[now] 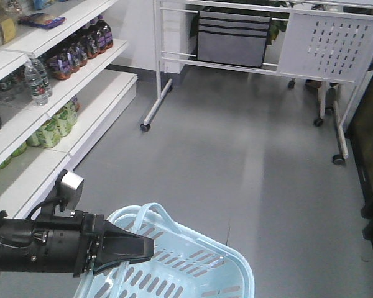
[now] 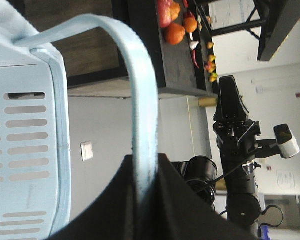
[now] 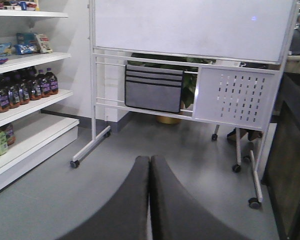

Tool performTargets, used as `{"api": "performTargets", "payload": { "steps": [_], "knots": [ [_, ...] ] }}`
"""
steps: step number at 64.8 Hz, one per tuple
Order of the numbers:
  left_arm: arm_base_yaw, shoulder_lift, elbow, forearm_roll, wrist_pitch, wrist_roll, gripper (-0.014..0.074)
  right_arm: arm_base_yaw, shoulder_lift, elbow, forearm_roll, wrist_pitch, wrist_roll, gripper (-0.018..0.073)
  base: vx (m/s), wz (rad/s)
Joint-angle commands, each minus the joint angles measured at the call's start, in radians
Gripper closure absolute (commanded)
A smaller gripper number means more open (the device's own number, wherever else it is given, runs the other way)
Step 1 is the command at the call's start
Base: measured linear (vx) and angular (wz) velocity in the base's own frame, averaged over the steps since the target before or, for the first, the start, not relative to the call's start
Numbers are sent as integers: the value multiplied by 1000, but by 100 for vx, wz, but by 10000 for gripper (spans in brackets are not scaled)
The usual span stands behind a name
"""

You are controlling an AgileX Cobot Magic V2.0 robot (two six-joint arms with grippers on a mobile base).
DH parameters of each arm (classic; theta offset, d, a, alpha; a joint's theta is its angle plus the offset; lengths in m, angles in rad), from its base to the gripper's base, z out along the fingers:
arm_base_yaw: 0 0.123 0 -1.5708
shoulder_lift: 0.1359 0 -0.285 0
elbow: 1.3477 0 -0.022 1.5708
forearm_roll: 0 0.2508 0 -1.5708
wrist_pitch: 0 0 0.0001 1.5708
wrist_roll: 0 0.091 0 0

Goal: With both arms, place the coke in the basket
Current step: 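Turn the base away from the shelf holding the basket in left gripper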

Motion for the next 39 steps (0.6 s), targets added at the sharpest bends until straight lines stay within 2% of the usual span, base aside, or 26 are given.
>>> {"api": "performTargets", "payload": {
  "steps": [1,39],
  "knots": [
    [-7,-35,-25,-115,82,5,603,-5,-13,8,-7,-76,-2,569,-4,-37],
    [-7,-35,-25,-115,82,5,603,-5,-13,8,-7,-77,-2,569,-3,-32]
  ]
}}
